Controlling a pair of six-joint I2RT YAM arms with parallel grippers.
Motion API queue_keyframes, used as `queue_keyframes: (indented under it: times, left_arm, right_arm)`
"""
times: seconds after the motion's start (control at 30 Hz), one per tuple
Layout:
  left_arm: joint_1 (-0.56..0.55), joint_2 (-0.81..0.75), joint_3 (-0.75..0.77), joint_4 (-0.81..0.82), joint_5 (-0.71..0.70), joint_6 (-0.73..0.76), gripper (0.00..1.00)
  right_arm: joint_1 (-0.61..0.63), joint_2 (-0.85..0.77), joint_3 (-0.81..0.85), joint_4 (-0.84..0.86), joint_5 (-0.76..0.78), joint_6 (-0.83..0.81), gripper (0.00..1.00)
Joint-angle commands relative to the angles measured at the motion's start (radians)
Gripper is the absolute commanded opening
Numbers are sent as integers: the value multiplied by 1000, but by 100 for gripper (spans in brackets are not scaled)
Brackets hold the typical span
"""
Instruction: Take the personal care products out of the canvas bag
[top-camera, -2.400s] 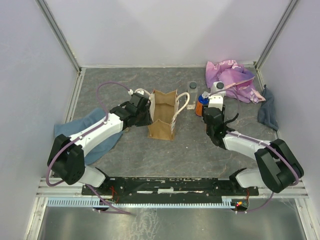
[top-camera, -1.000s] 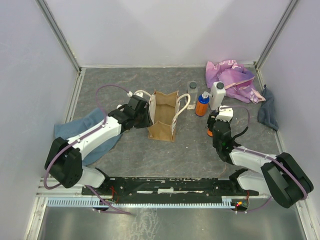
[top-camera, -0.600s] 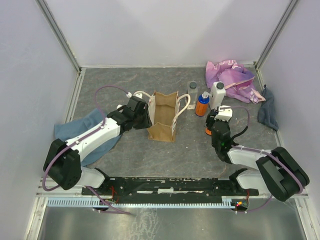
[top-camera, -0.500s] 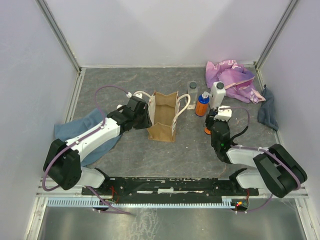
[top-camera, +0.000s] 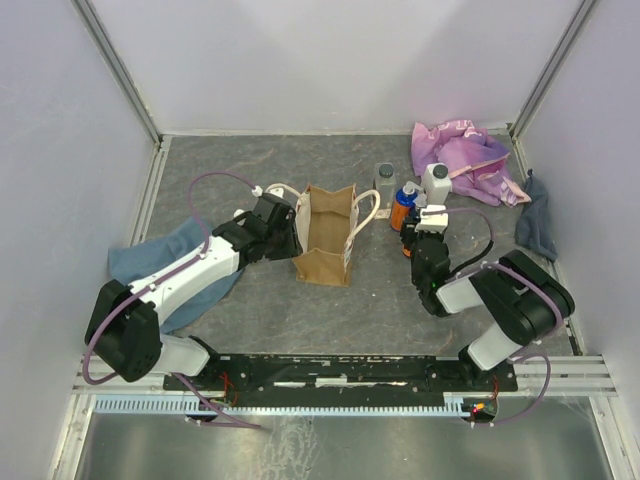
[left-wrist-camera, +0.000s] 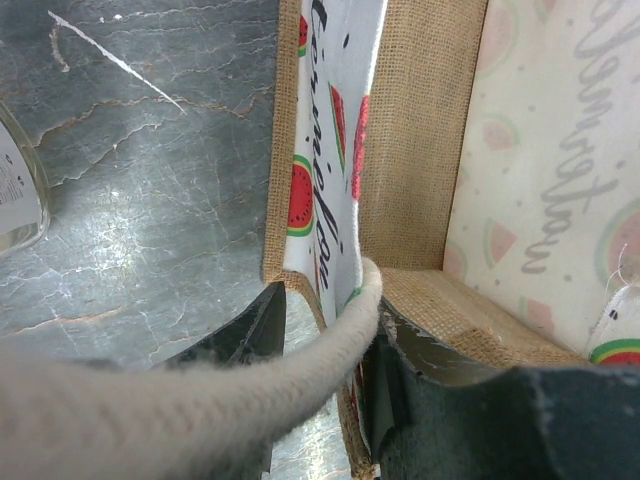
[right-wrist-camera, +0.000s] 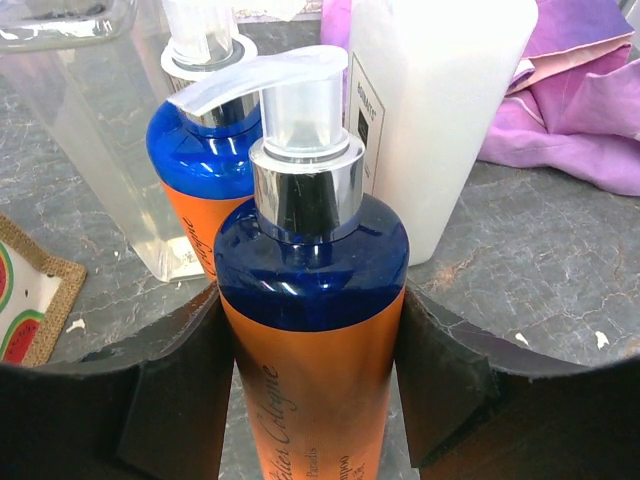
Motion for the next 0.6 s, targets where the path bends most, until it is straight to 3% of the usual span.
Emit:
queue_keyframes:
  times: [0.0, 0.23, 0.4, 0.57]
  left_arm:
    - [-1, -13, 8, -45, -8, 60, 42]
    - [-1, -17, 9, -46, -6, 63, 42]
    - [-1, -19, 9, -45, -10, 60, 42]
    - [-1, -20, 3, -39, -10, 60, 42]
  right_arm:
    - [5, 76, -5, 177, -2, -31, 60]
    - [5, 71, -53, 234, 2, -13, 64]
    - [5, -20, -21, 20, 1, 35, 71]
    - [4, -82, -33, -58, -15, 61, 79]
